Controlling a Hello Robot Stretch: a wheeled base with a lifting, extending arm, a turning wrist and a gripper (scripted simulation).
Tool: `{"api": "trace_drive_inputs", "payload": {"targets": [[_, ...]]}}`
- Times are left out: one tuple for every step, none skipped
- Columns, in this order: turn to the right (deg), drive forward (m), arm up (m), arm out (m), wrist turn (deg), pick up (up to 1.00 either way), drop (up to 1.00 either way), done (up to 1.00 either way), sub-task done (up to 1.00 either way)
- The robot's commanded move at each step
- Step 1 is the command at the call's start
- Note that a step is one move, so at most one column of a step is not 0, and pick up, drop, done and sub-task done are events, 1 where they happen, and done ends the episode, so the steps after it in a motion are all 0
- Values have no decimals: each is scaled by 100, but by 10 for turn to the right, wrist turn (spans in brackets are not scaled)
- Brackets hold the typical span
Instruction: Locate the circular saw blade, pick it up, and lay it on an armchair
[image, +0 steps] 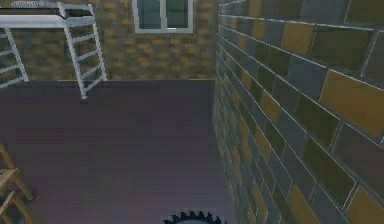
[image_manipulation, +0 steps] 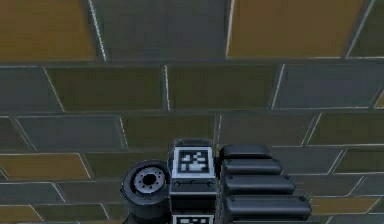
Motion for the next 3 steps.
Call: {"api": "trace_drive_inputs", "payload": {"targets": [[0,100,0,0,0,0,0,0,0],[0,100,0,0,0,0,0,0,0],[0,80,0,0,0,0,0,0,0]]}}
